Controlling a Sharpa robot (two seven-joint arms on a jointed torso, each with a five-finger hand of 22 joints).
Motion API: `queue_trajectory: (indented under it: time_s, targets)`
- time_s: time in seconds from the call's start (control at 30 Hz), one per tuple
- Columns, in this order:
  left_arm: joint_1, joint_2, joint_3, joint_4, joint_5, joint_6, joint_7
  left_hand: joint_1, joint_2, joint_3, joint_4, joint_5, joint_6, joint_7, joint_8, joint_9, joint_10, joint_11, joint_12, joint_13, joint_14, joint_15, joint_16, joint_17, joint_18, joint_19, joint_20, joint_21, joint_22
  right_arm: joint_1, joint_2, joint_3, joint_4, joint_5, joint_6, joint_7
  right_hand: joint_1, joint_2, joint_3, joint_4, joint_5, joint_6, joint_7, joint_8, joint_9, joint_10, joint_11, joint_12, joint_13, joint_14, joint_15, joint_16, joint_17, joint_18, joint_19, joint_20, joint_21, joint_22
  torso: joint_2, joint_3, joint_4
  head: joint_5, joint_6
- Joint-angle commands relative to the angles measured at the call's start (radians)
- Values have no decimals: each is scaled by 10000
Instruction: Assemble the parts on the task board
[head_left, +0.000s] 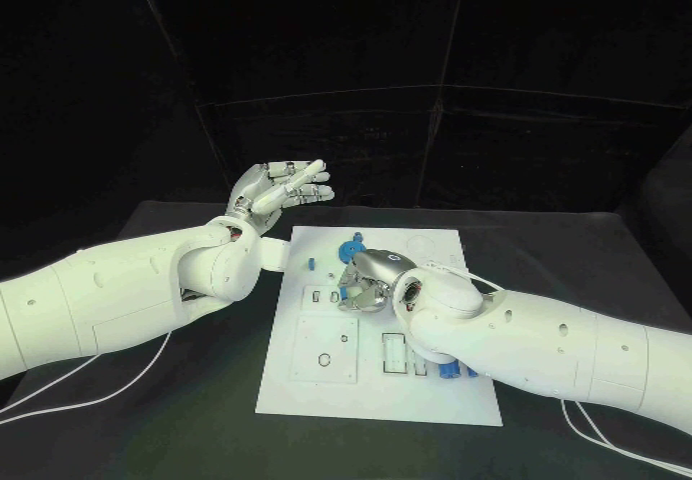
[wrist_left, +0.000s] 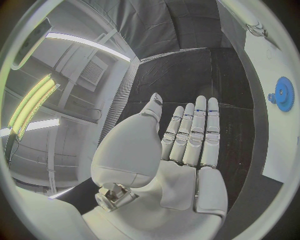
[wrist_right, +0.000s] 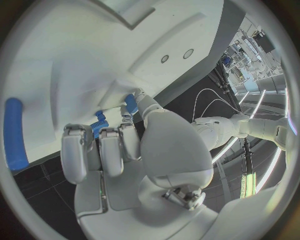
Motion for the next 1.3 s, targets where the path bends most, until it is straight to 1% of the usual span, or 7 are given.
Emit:
queue_trajectory:
  time_s: [0.03,0.33,0.63,0.77,0.83,1.13,1.3]
  targets:
    - [21,-2,12,12,-6,115,40,-21,116,-23,-56,44,57,-4,-38,4,88,0,-58,-2,69,8,-62,13,142,78,13,-60,-16,-8,6,-16,7,-47,-290,-219,-227,-52,-228,125,-63,-145,19,-22,18,-69,24,-39,835,817,84,-47,1449,-7,87,83,-46,1439,0,-5,-4,-10,9]
    - [20,-44,11,-19,-169,182,-235,-22,146,-90,-125,49,164,-68,-48,8,223,-75,-72,5,581,-121,131,145,165,425,-96,66,25,-30,-262,-15,324,150,-1858,632,-402,-262,-1158,622,-82,-539,106,-34,12,-194,110,-153,719,787,151,-120,1323,28,-21,144,-126,1300,-9,13,-2,-7,14]
    - [30,-337,9,-139,-2811,1007,-2798,-332,23,-482,-81,108,1362,-935,368,168,2964,-1176,1072,605,4394,-1423,2845,1898,172,3344,-1359,1841,842,180,-1731,3,1494,1753,-2076,4093,355,-6,-1560,551,-31,-2228,237,-104,-55,-393,229,-314,560,677,261,-361,913,201,-581,262,-505,603,-126,10,-3,-23,14]
    - [111,-451,8,-143,-4630,1625,-4751,-553,-83,-860,67,101,1809,-1360,782,498,3742,-1741,3325,2370,4562,-1853,10858,10072,57,4216,-1959,3784,2080,554,-2833,3,2147,2819,-1387,4816,602,162,-1760,493,129,-1409,248,137,42,-706,226,-682,190,579,248,-602,539,284,-854,244,-720,252,-204,22,12,-31,35]
    - [176,-454,8,-133,-5426,1978,-5768,-783,106,-910,288,72,1867,-1453,948,626,3571,-1712,3962,2905,4683,-1930,12079,11700,43,4244,-2021,4372,2593,727,-3300,3,2352,3262,-1125,4925,625,211,-1835,504,171,-1320,252,177,46,-709,229,-695,170,571,248,-637,492,290,-872,243,-744,220,-240,29,17,-39,29]
    - [660,-16,-107,-91,-7992,3044,-9610,-1538,274,-1768,1506,88,1336,-1597,2300,1707,2506,-1808,8069,6763,4929,-2058,13623,13993,-530,4865,-2095,8855,7730,1349,-4495,2,2161,4236,-876,4911,700,306,-2117,513,444,-1214,226,226,24,-663,203,-678,159,580,223,-679,461,288,-845,220,-766,216,-461,103,19,14,-96]
    - [1061,430,-463,-160,-9096,3783,-10588,-1516,400,-2002,1708,71,1082,-1638,2890,2179,2642,-1887,9121,7858,5039,-2098,13898,14473,-766,5204,-2145,10196,9470,1461,-4645,2,1876,4360,-935,4832,723,330,-2207,516,549,-1177,214,251,24,-660,192,-682,148,581,214,-696,442,289,-839,212,-773,211,-518,142,38,68,-160]
